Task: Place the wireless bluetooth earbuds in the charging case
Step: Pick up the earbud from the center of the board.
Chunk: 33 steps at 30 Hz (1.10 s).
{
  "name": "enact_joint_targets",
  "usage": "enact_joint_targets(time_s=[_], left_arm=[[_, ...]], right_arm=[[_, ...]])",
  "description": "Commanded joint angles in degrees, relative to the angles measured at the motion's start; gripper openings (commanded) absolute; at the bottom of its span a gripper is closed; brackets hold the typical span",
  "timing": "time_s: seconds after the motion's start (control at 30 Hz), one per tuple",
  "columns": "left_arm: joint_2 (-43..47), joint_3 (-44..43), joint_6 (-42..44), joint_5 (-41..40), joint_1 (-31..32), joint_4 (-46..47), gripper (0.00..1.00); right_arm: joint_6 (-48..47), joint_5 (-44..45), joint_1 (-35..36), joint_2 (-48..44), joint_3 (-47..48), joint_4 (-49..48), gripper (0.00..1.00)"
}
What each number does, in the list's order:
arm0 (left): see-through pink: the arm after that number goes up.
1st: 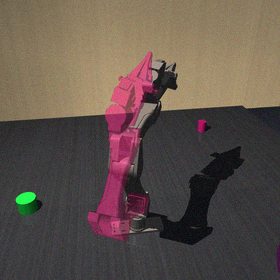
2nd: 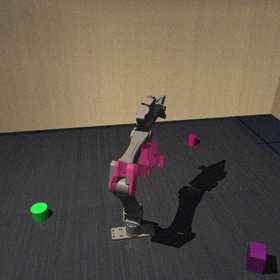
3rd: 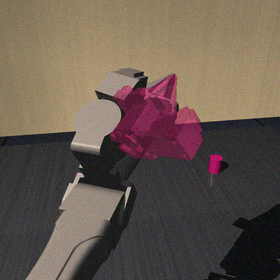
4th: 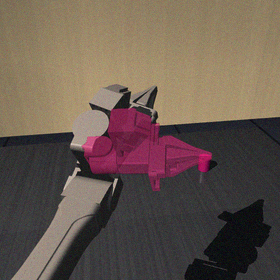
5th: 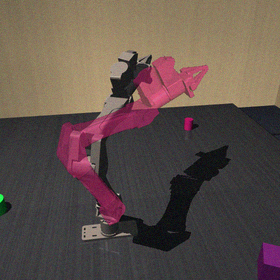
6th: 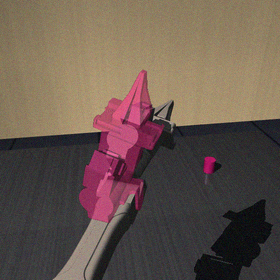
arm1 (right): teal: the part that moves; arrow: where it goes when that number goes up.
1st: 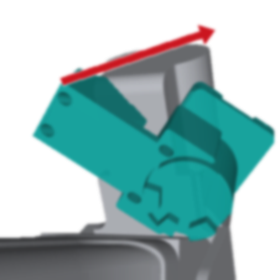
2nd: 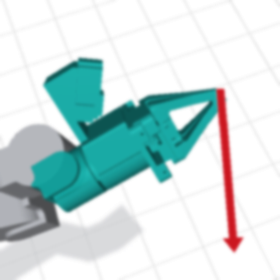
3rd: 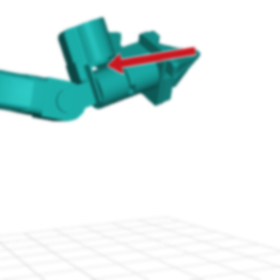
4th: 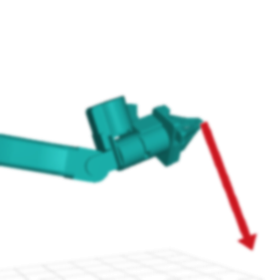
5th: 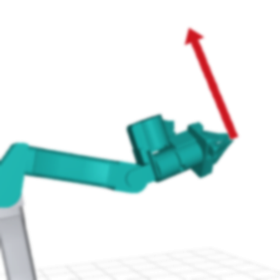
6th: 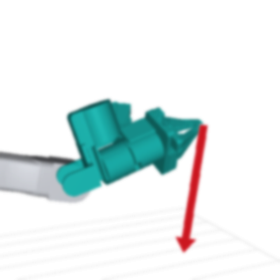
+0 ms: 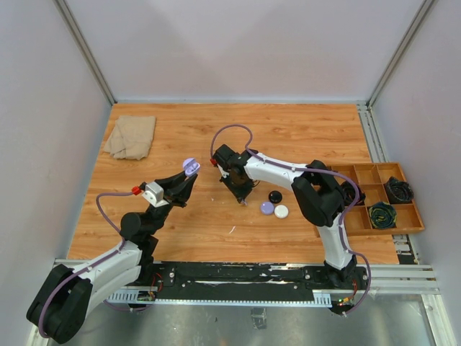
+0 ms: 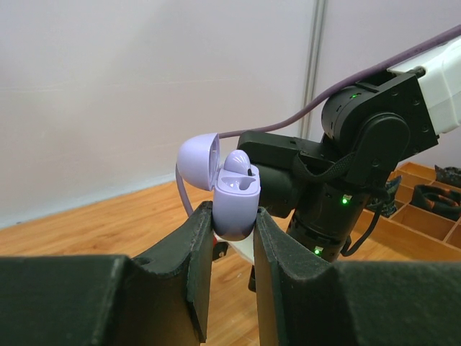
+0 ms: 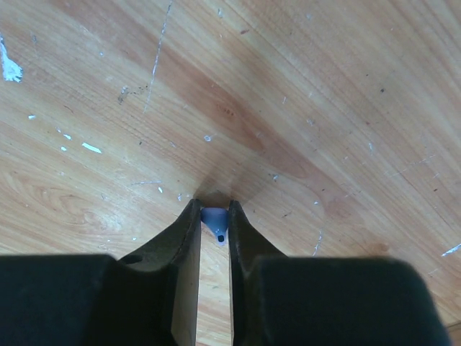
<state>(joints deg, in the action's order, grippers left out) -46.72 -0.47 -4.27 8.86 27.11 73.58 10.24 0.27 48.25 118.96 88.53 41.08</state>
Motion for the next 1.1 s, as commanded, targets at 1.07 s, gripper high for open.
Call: enact_joint_targets(time_s=[1.07], left_arm=[[0.2, 4.2, 3.2, 7.1, -0.3, 4.4, 0.00]], right_arm=[[-2.4, 2.2, 6.8, -43.9, -16.9, -31.4, 0.04]])
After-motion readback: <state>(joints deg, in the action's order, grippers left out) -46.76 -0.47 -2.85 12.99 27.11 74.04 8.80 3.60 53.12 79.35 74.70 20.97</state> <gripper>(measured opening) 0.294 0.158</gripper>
